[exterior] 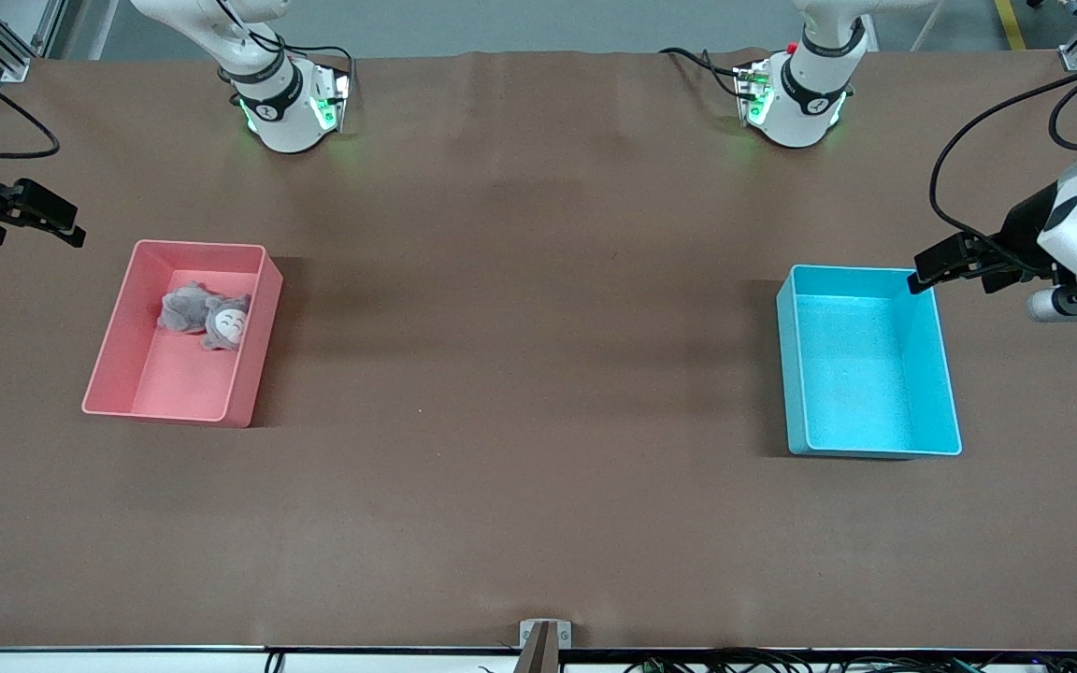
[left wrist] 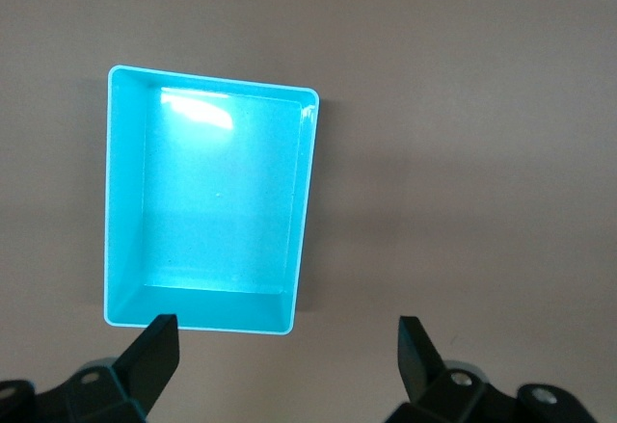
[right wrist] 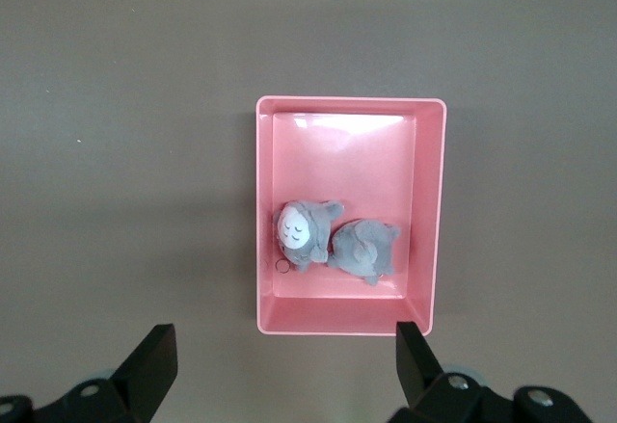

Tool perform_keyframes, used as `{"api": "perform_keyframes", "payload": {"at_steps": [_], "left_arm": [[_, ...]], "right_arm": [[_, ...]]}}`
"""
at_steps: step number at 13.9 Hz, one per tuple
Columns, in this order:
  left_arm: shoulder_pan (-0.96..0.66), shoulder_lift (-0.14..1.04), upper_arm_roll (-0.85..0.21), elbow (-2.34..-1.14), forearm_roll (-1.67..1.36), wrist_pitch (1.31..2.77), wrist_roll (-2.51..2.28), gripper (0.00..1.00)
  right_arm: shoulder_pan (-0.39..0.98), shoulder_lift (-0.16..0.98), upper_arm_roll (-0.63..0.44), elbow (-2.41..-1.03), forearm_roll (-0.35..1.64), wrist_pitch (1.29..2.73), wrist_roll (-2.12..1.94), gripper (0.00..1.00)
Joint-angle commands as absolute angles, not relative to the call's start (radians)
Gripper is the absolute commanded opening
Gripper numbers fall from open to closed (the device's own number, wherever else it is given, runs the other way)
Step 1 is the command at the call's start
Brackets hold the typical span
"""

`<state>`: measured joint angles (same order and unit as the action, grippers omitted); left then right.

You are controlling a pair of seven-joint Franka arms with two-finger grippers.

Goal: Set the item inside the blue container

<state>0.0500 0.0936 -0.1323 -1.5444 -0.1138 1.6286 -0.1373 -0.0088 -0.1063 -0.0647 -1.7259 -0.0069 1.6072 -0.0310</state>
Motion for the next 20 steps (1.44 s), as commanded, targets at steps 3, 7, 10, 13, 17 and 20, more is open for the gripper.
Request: {"api": "perform_keyframes", "payload": {"at_steps": [3,7,10,13,17,20], "left_arm": [[-0.026,0.144,-0.137,-1.488,-0.126,1.626,-0.329,1.0],[-0.13,0.222,-0.135,-1.41,-0.121,1.628,-0.549,1.0],[-0.219,0.276,-0.135,-1.374,-0.12,1.652,-0.813,1.0],[-0.299,0.323,-0.135,-1.376,-0.118,1.718,-1.006,1.0],[-0.388,0.396,-0.132,-1.376,-0.115,1.837,-1.161,1.0],[-0.413,0.419,-0.13,-1.376,-0.106,1.878,-1.186,1.0]], "right_arm": [[-0.021,-0.115,-0.055,-1.73,-0.015,1.6,-0.04,1.0],[-0.02,-0.115,-0.055,-1.73,-0.009,1.597,-0.04,1.0],[-0.018,-0.112,-0.055,-1.727,-0.009,1.589,-0.04,1.0],[-0.018,-0.112,-0.057,-1.727,-0.009,1.588,-0.04,1.0],[-0.018,-0.109,-0.055,-1.724,-0.009,1.582,-0.04,1.0],[-0.024,-0.106,-0.057,-1.713,-0.009,1.585,-0.038,1.0]]}}
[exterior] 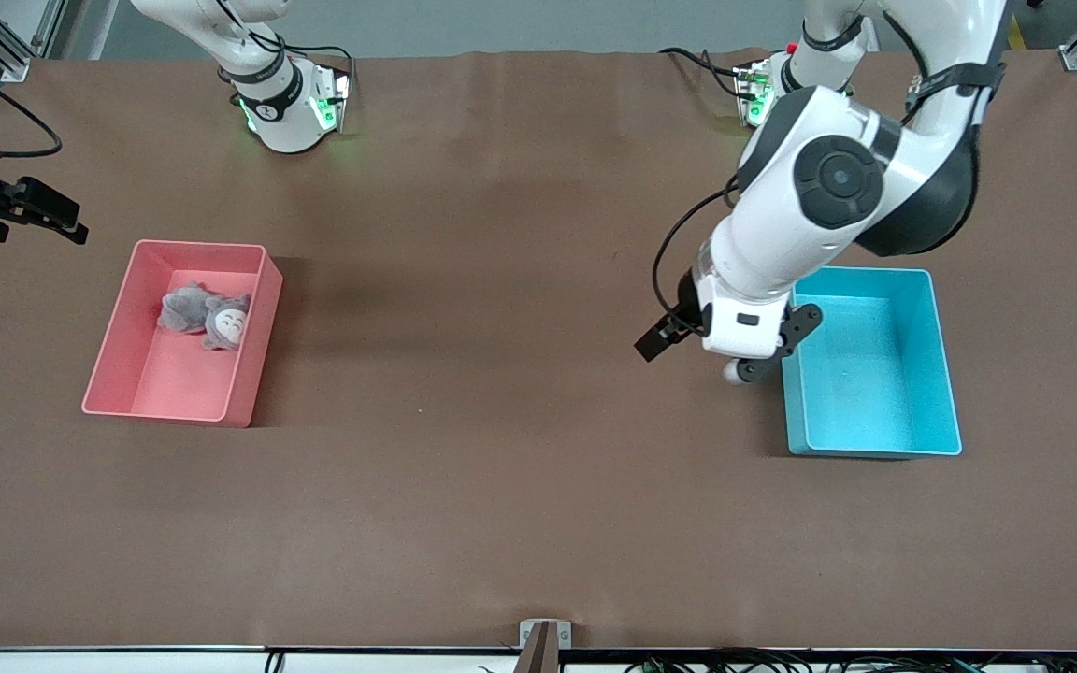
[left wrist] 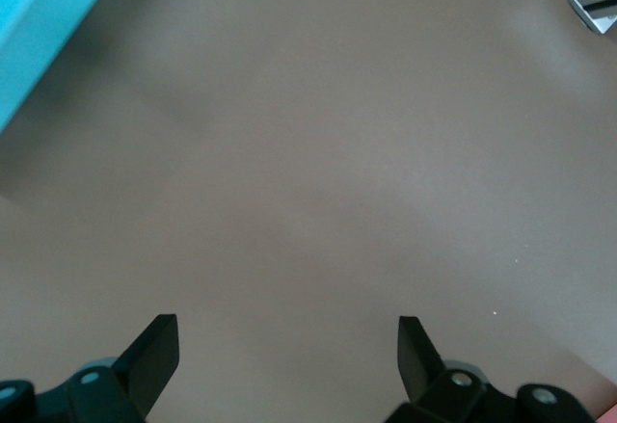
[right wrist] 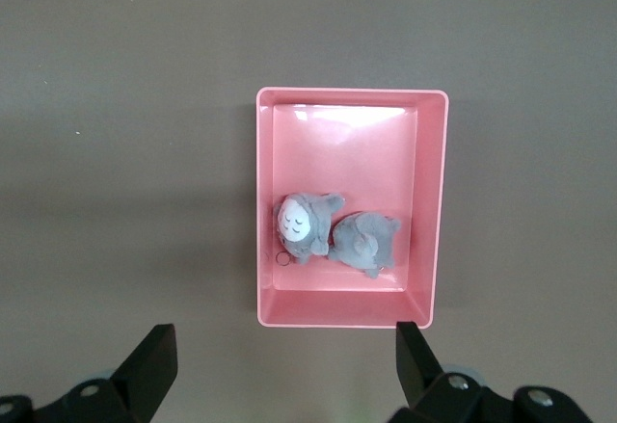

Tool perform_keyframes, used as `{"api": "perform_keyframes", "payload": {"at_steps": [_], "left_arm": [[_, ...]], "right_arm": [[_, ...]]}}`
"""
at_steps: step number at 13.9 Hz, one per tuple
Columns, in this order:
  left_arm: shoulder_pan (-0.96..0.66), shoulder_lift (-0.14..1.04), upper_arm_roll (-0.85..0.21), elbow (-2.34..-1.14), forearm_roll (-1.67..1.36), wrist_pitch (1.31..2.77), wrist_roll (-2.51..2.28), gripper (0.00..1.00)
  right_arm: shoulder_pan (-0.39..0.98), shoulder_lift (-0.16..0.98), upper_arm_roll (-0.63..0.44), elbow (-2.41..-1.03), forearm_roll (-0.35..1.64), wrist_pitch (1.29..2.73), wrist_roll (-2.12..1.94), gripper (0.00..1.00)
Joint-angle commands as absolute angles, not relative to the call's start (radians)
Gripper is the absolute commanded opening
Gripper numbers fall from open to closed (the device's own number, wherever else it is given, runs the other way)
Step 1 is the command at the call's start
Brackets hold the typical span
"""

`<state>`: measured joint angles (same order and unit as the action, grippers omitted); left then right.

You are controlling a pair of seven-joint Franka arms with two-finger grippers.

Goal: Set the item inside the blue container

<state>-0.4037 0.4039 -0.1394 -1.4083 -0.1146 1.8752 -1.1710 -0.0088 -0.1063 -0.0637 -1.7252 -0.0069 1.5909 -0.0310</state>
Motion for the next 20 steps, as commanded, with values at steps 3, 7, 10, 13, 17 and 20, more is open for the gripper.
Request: {"api": "perform_keyframes", "payload": {"at_steps": [3,7,10,13,17,20], "left_arm": [[-0.434,0.434,-0.13,-1.367,-0.075,1.902,-1.19,1.0],[-0.411,0.417,-0.126,-1.37,0.032,1.899,-1.129,1.0],[-0.341,0.371,-0.124,-1.378,0.064,1.844,-1.007,1.0],[-0.273,0.339,-0.124,-1.376,0.064,1.798,-0.818,1.0],[-0.241,0.315,-0.123,-1.376,0.067,1.76,-0.73,1.0],[-0.224,0.308,-0.124,-1.376,0.067,1.756,-0.703,1.0]], "right_arm": [[-0.023,-0.053,-0.057,-1.707,-0.009,1.585,-0.035,1.0],[-0.049,0.018,-0.061,-1.704,-0.012,1.677,-0.04,1.0],[-0.054,0.132,-0.061,-1.64,-0.025,1.692,-0.043,1.0],[-0.061,0.147,-0.061,-1.64,-0.02,1.695,-0.04,1.0],[-0.061,0.156,-0.061,-1.646,-0.02,1.7,-0.029,1.0],[-0.067,0.161,-0.061,-1.672,-0.02,1.723,-0.028,1.0]]}}
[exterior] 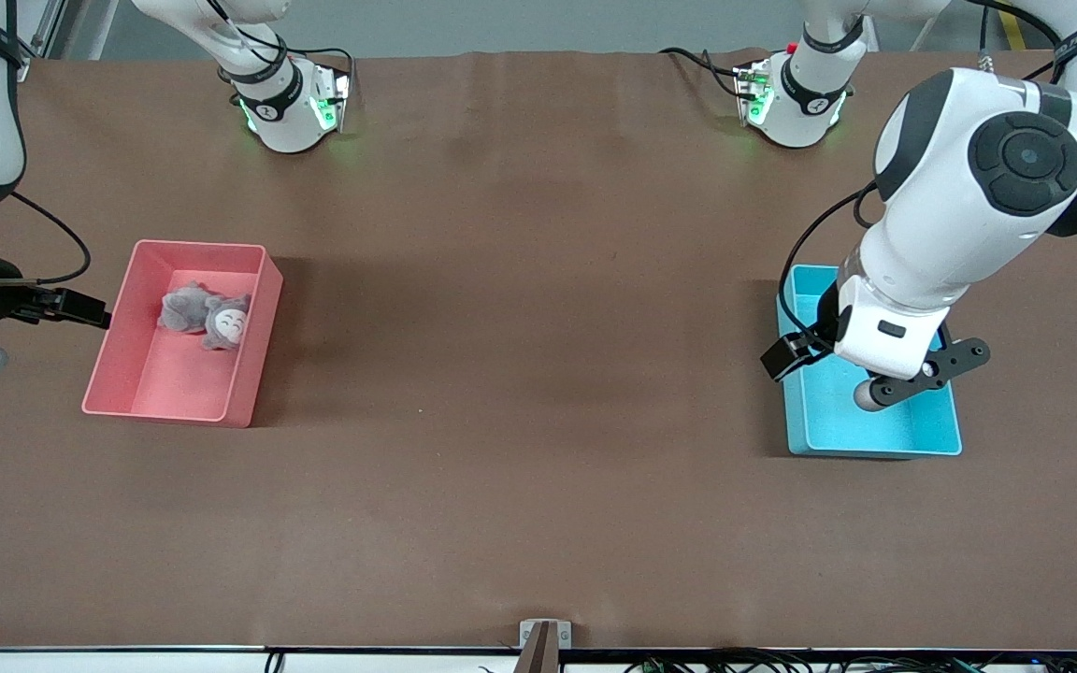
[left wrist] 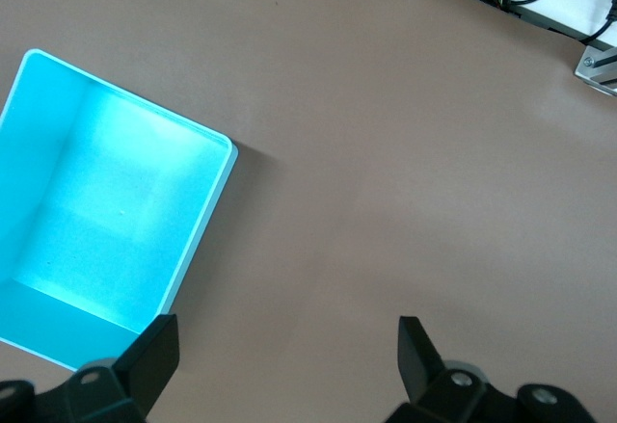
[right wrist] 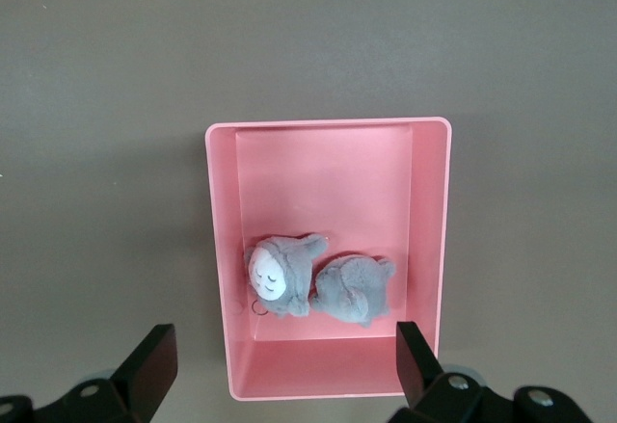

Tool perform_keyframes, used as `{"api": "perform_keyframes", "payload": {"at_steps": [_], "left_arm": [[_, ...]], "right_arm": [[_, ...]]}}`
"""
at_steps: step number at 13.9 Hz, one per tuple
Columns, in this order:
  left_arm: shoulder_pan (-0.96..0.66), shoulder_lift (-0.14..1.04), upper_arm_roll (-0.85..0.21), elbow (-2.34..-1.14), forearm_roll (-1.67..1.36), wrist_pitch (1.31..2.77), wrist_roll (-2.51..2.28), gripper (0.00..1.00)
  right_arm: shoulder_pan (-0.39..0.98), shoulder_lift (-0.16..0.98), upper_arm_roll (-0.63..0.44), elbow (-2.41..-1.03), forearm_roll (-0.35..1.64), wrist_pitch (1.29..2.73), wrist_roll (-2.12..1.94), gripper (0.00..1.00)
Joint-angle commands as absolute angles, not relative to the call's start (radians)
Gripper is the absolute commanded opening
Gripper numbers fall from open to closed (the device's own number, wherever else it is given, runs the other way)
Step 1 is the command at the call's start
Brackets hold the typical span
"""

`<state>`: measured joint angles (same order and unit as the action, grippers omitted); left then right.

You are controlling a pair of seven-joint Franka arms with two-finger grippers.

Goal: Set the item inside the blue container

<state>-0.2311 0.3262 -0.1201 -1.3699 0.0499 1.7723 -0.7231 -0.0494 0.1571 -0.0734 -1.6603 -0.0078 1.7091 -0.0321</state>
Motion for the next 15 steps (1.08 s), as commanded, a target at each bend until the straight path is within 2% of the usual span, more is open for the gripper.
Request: {"api": "perform_keyframes", "payload": {"at_steps": [1,11,15], "left_arm": [[-0.221,0.307,-0.124,-1.376,0.067,1.756,-0.703,1.0],[-0.221,0.291,-0.124,-1.376,0.067,1.712,-0.658,1.0],[-0.218,0.291,-0.124,-1.376,0.067,1.709,-0.652,1.0]], "right_arm": [[-0.067,0.161,-0.061,-1.675,-0.02,1.726,-0.026,1.0],[-0.077,0.158,-0.061,-1.697,-0.009,1.74,-0.023,1.0],[-0.068,0.143,-0.057,-1.692,-0.009,1.695,0.031,1.0]]}}
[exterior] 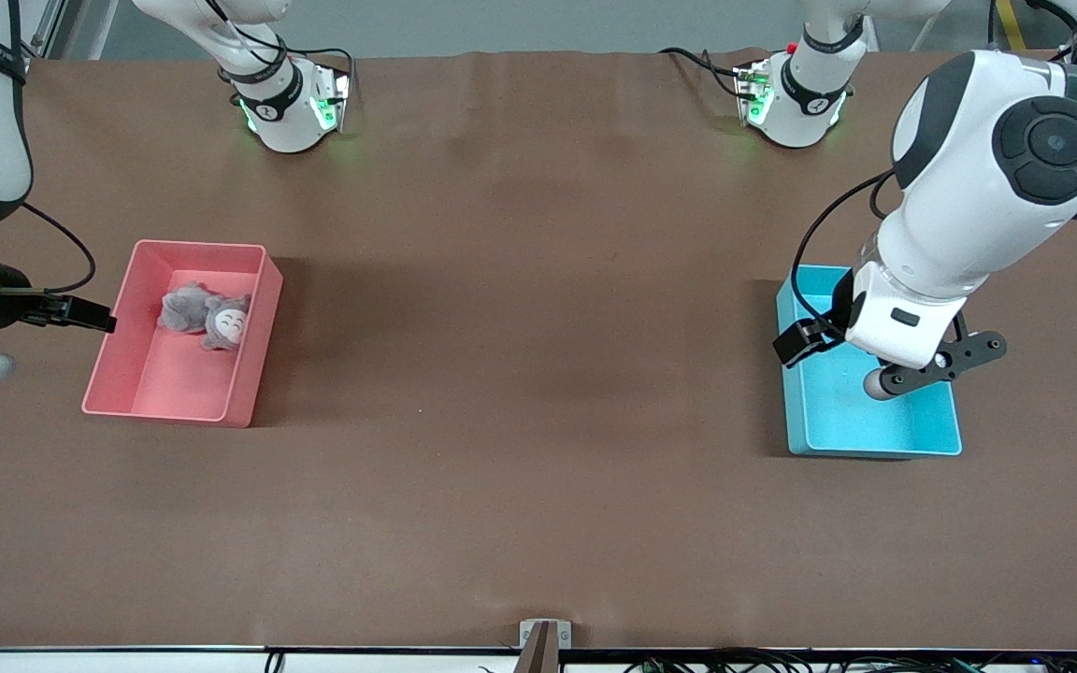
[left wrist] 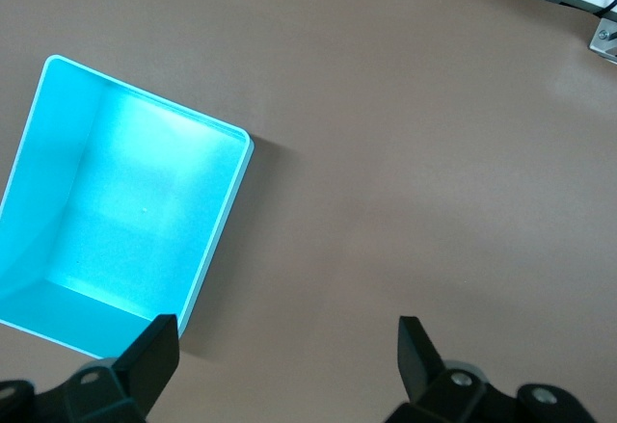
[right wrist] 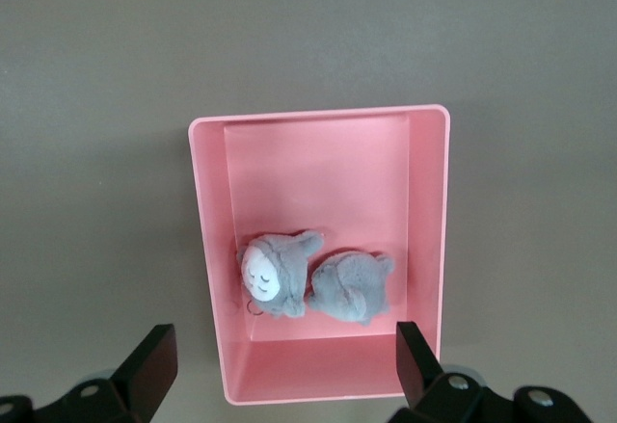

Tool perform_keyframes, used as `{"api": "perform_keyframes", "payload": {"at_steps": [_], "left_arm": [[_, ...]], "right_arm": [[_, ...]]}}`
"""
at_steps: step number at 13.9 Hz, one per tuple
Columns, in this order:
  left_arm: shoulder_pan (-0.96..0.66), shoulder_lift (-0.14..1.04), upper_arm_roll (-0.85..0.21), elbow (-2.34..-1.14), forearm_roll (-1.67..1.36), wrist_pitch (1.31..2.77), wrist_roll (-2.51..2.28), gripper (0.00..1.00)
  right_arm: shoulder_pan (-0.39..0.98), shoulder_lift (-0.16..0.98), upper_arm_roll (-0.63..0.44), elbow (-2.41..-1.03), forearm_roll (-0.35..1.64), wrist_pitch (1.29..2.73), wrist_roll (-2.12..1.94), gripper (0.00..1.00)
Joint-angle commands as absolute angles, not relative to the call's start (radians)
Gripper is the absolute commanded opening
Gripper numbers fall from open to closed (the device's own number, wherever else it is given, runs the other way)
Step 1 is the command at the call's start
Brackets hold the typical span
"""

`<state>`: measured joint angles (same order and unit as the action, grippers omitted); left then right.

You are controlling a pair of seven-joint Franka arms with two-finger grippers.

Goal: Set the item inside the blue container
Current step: 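Reach the right gripper into the pink box toward the grey plush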

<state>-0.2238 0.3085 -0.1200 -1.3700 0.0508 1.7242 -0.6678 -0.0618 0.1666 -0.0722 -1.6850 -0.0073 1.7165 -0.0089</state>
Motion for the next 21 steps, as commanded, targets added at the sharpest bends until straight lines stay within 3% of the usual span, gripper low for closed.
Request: {"api": "perform_keyframes", "payload": {"at_steps": [1,13,16,21], "left_arm": [[-0.215,0.29,-0.124,-1.376,0.067,1.704,-0.65,1.0],[-0.198,0.302,-0.126,-1.381,0.067,1.706,-0.609,1.0],[-0.201,0.305,-0.126,-1.379,0.066,1.712,-0.611,1.0],[-0.201,0.304,-0.13,-1.376,0.066,1.715,-0.617,1.0]], "right_arm": [[-0.067,0.138,-0.057,-1.69,-0.009,1.694,0.031,1.0],[-0.049,0.132,-0.055,-1.54,-0.014,1.519,0.032,1.0],[-0.052,0.138,-0.055,-1.589,-0.021,1.552,0.029,1.0],[-0.061,0.062,-0.057,-1.908,-0.02,1.819,0.032,1.0]]}}
